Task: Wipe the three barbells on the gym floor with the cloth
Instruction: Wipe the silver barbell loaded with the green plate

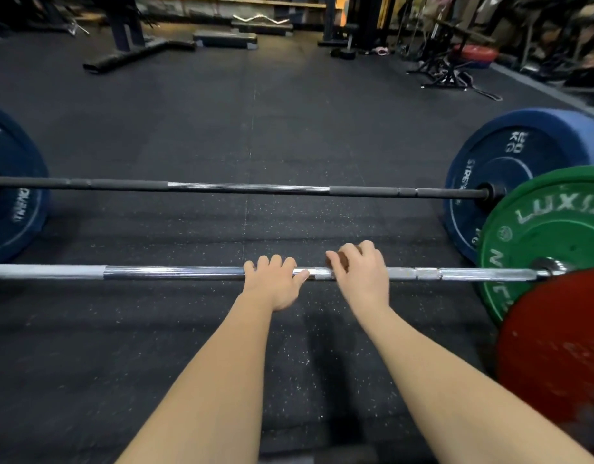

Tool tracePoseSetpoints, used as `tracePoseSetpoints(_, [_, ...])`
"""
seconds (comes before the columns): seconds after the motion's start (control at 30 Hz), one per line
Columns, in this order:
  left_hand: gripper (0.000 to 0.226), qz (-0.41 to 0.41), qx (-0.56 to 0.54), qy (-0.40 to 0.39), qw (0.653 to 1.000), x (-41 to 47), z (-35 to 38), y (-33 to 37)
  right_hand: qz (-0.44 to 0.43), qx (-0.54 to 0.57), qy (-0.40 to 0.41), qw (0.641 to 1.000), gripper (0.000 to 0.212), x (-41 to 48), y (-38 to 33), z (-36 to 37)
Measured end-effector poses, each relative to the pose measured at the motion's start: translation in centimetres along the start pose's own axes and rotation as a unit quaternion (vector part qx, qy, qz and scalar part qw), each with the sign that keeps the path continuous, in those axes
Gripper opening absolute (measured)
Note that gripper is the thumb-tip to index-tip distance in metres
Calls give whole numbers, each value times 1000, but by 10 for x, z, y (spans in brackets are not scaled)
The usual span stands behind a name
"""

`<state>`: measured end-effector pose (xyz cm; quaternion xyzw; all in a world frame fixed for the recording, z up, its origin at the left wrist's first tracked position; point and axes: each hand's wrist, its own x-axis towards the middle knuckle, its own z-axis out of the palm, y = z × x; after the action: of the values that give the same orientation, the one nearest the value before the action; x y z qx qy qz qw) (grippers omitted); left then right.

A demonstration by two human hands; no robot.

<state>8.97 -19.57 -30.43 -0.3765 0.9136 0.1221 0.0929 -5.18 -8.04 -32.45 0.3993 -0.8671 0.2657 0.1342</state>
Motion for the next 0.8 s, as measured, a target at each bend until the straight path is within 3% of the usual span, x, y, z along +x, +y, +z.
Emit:
tracePoseSetpoints(0.23, [48,-7,-23,5,1000,1,0,0,-95,20,-38,995,30,6,-7,3])
tracePoseSetpoints(0.33, [47,-6,-30,5,1000,1,1,0,-28,9,-64,998,34,14,22,-14])
tracePoseSetpoints(0.5, [47,-7,-35,6,999,3,3,-1,70,-11,-36,997,34,15,65,-31])
tracePoseSetpoints(0.67, [44,-11,-36,11,999,3,6,-3,72,-39,-13,997,32,7,22,-11])
tracePoseSetpoints(0.8, [39,0,-159,55,986,3,2,-8,14,-1,-29,999,29,-2,-31,9])
